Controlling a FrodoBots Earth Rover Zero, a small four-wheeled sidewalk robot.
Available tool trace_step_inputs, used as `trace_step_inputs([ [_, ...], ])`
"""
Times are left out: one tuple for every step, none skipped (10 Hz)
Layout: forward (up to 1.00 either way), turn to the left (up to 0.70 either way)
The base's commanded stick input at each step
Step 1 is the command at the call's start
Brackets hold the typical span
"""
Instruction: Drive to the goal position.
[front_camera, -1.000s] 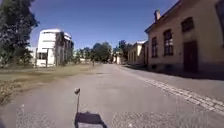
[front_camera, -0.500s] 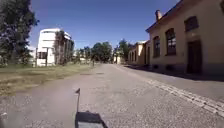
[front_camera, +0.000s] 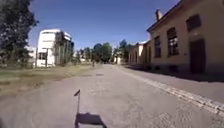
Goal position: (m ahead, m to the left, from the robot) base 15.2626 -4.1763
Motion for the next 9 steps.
trace_step_inputs([
  [0.7, 0.0],
  [0.7, 0.0],
  [0.7, 0.0],
  [0.7, 0.0],
  [0.7, 0.0],
  [0.7, 0.0],
  [0.7, -0.03],
  [0.7, -0.14],
  [0.7, -0.14],
])
